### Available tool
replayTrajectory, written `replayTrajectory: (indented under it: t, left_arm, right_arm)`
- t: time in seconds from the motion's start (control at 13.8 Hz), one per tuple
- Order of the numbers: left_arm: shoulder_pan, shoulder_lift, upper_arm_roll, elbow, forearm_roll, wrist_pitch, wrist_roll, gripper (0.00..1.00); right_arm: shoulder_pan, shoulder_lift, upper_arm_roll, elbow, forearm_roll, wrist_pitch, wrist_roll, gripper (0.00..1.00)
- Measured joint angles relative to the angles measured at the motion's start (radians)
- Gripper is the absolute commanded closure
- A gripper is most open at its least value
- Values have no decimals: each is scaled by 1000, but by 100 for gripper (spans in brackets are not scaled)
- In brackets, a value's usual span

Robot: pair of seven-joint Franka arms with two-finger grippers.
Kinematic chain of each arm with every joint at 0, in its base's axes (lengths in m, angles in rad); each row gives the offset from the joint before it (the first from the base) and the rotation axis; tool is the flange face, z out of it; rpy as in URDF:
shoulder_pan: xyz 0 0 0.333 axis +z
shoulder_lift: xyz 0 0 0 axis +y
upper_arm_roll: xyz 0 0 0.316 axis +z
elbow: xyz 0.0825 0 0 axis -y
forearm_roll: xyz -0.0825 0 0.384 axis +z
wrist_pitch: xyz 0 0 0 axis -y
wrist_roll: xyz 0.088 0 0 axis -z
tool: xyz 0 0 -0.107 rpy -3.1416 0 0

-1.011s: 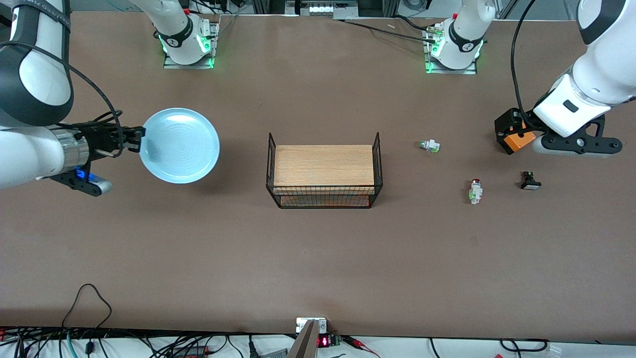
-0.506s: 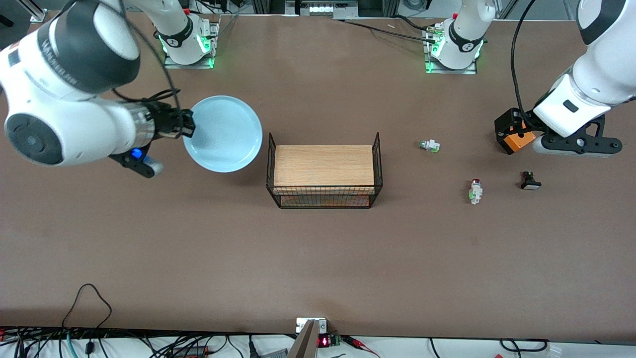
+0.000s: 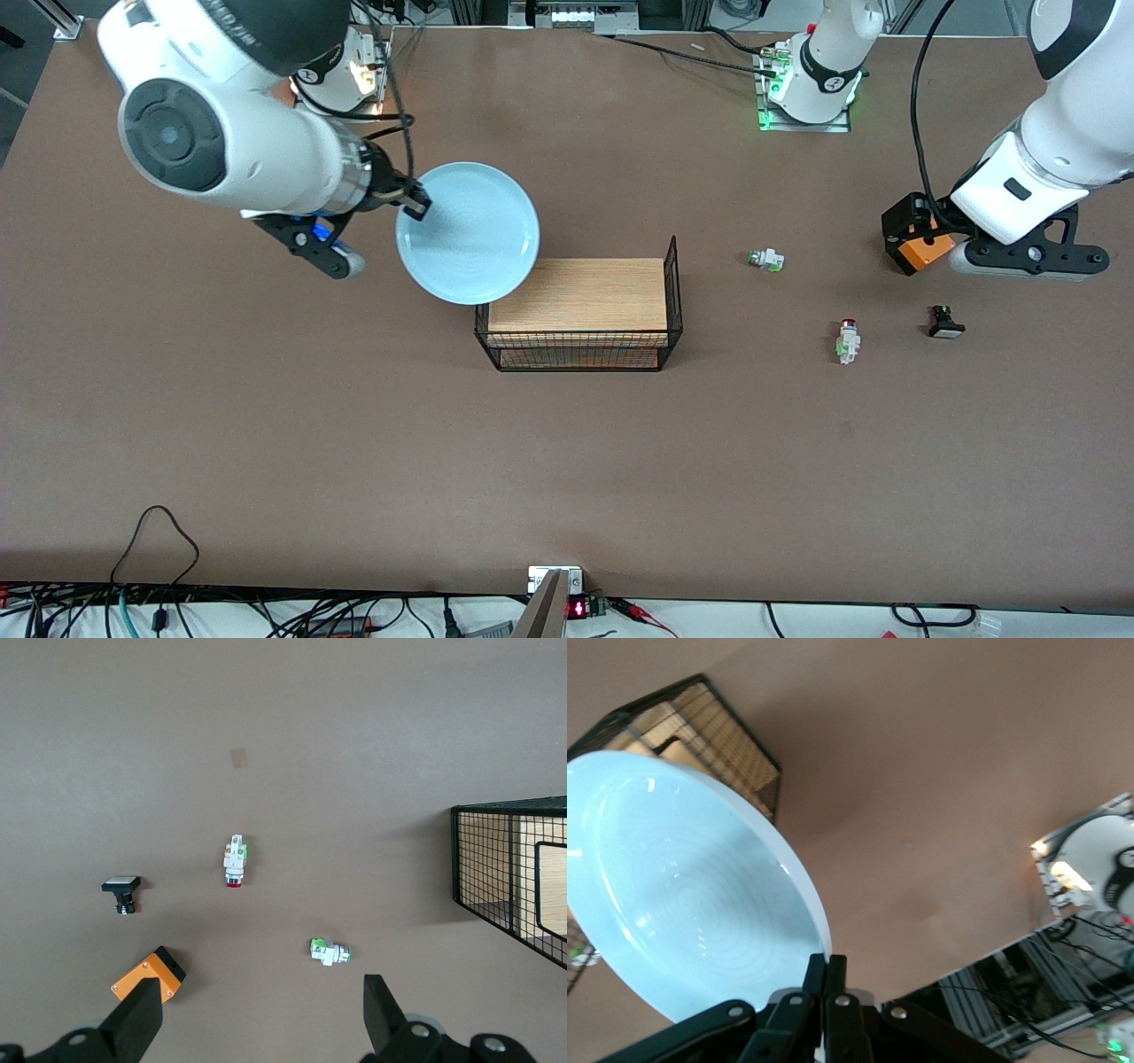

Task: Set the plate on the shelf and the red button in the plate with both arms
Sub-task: 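Lower the plate into the wire basket with the right gripper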

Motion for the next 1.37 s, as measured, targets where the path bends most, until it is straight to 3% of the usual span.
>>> replayTrajectory:
  t: [0.43, 1.37]
  left_arm:
    - [0, 0, 0, 0, 0, 0, 0, 0]
    - [0, 0, 0, 0, 0, -6, 0, 0]
  right_arm:
    - [138, 67, 1, -17, 0, 118, 115, 100]
    - [220, 174, 0, -76, -35, 315, 150, 100]
